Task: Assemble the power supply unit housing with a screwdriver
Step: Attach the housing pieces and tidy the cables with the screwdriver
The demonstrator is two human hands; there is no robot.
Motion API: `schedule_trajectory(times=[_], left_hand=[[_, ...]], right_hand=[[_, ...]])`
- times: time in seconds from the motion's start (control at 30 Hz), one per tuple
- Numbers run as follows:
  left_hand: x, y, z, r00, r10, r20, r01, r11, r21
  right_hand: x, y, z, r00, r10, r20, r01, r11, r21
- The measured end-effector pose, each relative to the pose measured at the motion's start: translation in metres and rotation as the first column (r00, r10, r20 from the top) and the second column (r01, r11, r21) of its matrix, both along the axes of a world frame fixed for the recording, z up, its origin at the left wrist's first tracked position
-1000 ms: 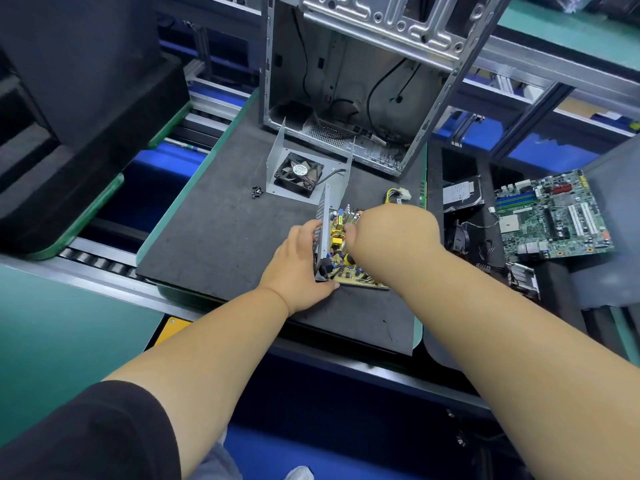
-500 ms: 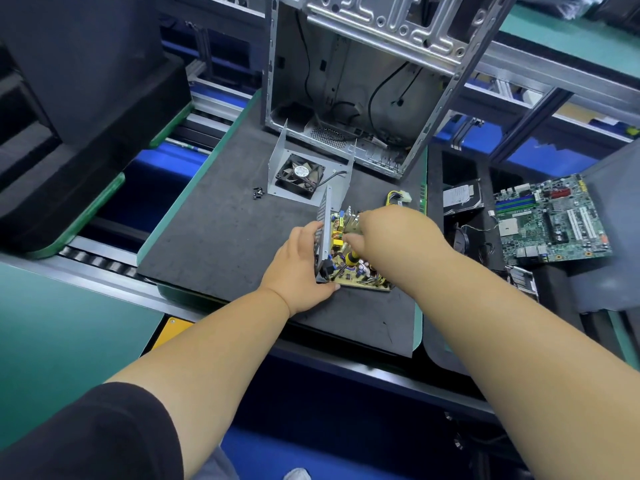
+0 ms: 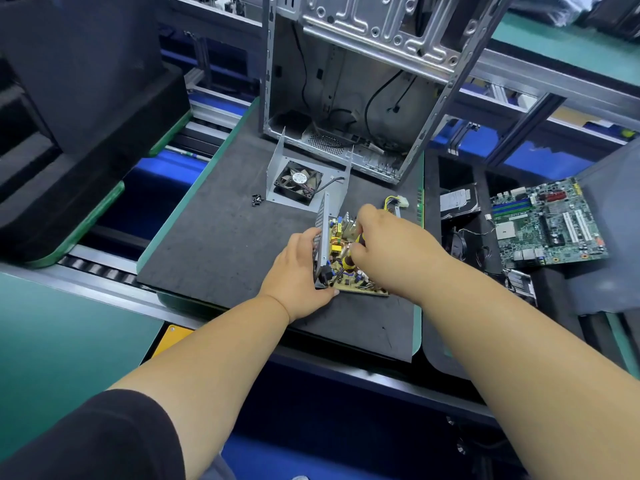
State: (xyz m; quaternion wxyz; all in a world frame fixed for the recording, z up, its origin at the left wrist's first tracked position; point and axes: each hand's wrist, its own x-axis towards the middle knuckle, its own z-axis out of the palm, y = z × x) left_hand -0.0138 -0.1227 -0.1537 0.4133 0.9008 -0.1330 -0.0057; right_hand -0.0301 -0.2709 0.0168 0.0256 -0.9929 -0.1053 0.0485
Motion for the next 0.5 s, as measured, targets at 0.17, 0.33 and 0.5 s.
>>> schedule_trajectory(times=[0.17, 0.33, 0.5], left_hand=[[0.001, 0.0, -0.001, 1.0, -0.002, -0.004, 0.002, 1.0, 0.003], [0.001, 0.0, 0.0, 1.0, 0.0, 0.001, 0.0, 1.0, -0.003], [-0.001, 0.0, 0.0, 1.0, 0.006, -0.003, -0.006, 1.0, 0.007]], right_hand=[[0.002, 0.001, -0.006, 0.994, 0.058, 0.095, -0.036, 0.976, -0.215], [0.004, 0.004, -0.012, 0.996, -0.007, 0.094, 0.036, 0.949, -0.313], [-0.001, 0.005, -0.008, 0.996, -0.001, 0.084, 0.012, 0.991, -0.136]])
